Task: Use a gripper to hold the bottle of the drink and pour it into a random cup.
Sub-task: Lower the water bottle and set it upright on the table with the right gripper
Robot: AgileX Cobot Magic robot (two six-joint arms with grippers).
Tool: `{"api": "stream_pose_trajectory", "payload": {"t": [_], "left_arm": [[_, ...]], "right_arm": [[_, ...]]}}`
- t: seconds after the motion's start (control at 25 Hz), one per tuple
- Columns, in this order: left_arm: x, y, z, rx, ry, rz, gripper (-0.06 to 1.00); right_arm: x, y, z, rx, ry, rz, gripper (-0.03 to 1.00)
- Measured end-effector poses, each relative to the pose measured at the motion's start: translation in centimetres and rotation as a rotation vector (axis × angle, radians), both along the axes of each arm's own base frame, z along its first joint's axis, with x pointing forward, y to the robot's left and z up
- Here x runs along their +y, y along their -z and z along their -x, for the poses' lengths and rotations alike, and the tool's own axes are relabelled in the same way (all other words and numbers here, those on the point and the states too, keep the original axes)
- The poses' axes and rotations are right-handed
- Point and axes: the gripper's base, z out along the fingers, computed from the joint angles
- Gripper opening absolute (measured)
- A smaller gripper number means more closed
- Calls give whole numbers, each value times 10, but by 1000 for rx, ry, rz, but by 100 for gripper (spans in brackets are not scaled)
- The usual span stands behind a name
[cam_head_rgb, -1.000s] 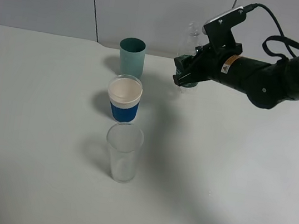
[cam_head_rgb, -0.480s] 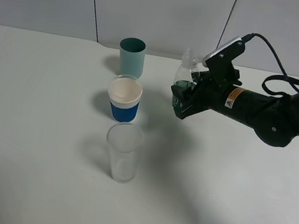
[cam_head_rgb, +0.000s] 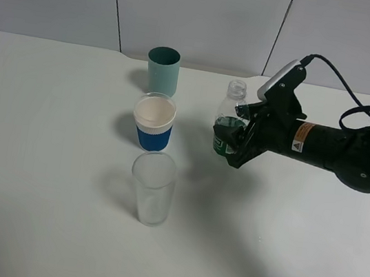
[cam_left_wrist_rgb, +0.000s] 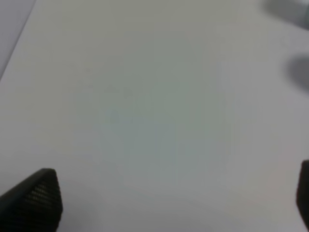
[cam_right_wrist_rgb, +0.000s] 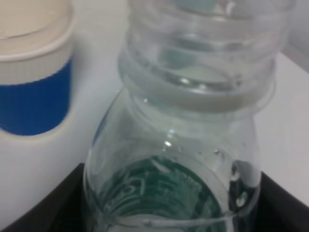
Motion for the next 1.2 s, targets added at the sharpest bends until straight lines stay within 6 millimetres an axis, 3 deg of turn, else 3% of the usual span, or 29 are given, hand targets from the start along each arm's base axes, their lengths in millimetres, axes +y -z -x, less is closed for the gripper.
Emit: {"api": "stream_pose_trajectory", "payload": {"t": [0.52,0.84,1.04,1.2], "left_arm": [[0,0,0,0,0,0,98],[0,0,0,0,0,0,98],[0,0,0,0,0,0,98],[0,0,0,0,0,0,98]], "right_arm": [[1,0,5,-3,-97,-3,57],[2,-1,5,-7,-98,-19,85],[2,-4,5,2,-89,-33,87],[1,-17,6,-22,-80,-45,87]]}}
